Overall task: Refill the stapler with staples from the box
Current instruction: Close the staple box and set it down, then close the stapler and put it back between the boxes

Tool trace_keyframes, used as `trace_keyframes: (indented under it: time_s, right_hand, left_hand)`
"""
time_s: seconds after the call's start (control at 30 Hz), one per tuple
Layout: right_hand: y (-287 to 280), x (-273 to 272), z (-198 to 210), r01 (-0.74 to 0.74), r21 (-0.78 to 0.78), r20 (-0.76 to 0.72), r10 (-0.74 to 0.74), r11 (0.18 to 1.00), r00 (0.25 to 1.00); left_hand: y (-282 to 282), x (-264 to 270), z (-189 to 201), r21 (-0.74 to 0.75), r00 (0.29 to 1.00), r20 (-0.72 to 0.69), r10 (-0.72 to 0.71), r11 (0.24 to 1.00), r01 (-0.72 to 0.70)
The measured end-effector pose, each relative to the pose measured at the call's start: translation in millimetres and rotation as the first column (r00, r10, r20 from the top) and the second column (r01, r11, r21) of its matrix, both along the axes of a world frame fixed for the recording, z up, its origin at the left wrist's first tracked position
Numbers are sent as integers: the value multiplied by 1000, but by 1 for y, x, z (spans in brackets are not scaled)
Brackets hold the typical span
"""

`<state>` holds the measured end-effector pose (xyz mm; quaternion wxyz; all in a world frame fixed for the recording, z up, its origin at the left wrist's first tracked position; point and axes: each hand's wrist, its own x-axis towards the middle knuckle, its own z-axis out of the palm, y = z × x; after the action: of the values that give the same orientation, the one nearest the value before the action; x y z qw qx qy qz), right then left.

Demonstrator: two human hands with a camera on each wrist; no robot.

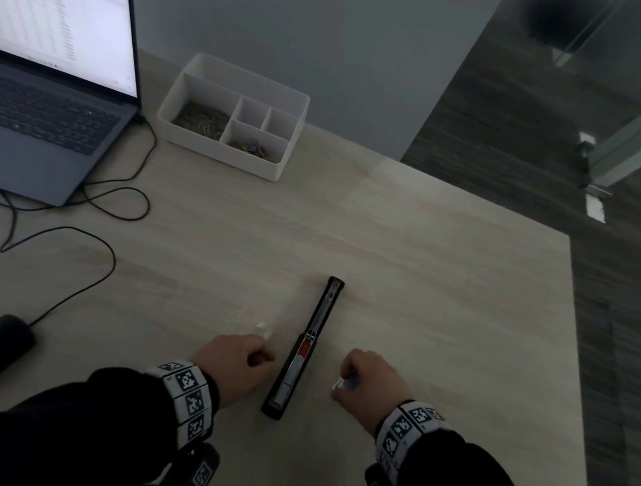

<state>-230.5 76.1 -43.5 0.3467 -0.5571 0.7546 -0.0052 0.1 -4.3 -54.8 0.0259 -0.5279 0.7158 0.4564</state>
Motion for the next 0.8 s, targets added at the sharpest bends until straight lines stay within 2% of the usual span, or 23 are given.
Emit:
trace_keyframes:
  time_s: [0.07,0.13,0.23,0.33,0.43,0.6,0.8]
  right_hand:
    - [-4,-1,4,8,50,-17,-7,999,1000]
    - [-8,0,7,36,27,-36,-35,999,999]
    - [-22,6,11,190,-47,23,-190,981,982]
    - [-43,15,7,378,-26,154,-370,925,916]
    - [-64,26,5,519,85,245,-523,851,817]
    - [-90,26,3,529,158,190,-551,834,813]
    - [-100,27,0,526,177,266,-555,832,788]
  left_hand:
    - [0,-5,2,4,999,16,-34,999,34]
    - [1,-11,3,10,995,52,-81,997,81]
    - [4,-18,0,33,990,72,-123,992,121]
    - [4,-20,-2,36,991,73,-109,994,107]
    - [2,-19,-5,42,991,67,-112,993,109]
    - [-2,-22,-7,70,985,81,-154,987,148]
    - [-5,-23,-11,66,977,98,-187,981,181]
